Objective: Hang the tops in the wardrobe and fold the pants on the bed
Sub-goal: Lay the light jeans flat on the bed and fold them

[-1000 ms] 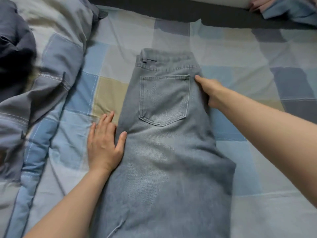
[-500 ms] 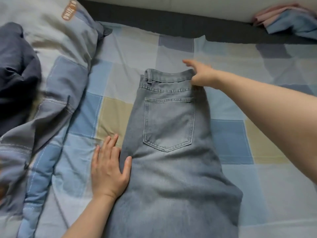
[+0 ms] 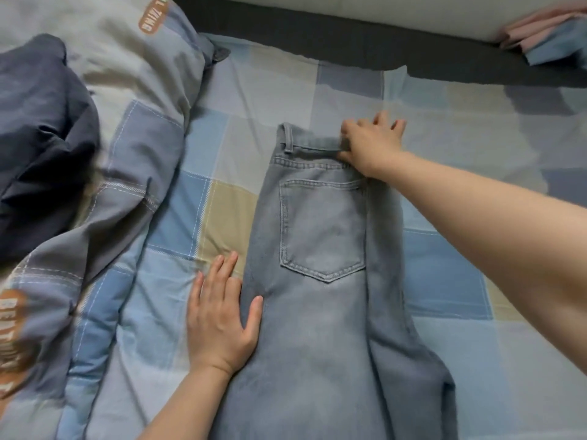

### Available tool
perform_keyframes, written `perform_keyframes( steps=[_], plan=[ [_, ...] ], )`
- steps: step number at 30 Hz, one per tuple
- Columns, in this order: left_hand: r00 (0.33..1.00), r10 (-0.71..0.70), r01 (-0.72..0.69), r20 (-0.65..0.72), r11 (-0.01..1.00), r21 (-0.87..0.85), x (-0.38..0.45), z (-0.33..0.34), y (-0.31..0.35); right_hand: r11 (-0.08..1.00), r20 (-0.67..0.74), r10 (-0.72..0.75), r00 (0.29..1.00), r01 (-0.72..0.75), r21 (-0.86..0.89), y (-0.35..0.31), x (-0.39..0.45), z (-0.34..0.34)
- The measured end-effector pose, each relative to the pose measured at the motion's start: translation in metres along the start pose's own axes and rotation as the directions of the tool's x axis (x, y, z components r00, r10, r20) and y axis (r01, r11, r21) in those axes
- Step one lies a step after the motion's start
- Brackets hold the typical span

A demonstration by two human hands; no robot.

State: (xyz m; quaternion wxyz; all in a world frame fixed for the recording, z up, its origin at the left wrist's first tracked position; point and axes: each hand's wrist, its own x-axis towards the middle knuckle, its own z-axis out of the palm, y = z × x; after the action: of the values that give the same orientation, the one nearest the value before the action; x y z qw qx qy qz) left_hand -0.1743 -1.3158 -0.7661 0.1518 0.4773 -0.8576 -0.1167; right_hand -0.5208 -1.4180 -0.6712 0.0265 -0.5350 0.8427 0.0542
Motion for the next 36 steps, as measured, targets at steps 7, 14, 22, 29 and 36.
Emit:
perform_keyframes(
  steps=[7,14,22,29,36],
  plan=[
    [1.000,0.005,-0.005,-0.005,1.000,0.007,-0.002,0.002,-0.003,0.853,0.051,0.265,0.963,-0.259,0.454,0.059,-0.024,0.002],
    [0.999,0.004,-0.004,-0.032,1.000,-0.005,-0.001,0.003,-0.002,0.639,0.209,0.420,0.883,-0.451,0.623,0.043,-0.136,0.051],
    [0.998,0.023,-0.024,-0.058,1.000,-0.017,-0.002,0.004,-0.002,0.864,-0.004,0.320,0.947,-0.290,0.412,0.053,-0.167,0.071],
    [0.999,0.005,-0.008,-0.054,0.998,-0.055,0.005,0.003,-0.005,0.707,-0.046,0.572,0.819,-0.463,0.535,0.050,-0.216,0.066],
    [0.997,-0.068,0.057,0.043,0.973,0.222,0.000,-0.021,0.014,0.972,-0.053,0.220,0.974,-0.224,-0.073,0.076,-0.328,0.094]
  ],
)
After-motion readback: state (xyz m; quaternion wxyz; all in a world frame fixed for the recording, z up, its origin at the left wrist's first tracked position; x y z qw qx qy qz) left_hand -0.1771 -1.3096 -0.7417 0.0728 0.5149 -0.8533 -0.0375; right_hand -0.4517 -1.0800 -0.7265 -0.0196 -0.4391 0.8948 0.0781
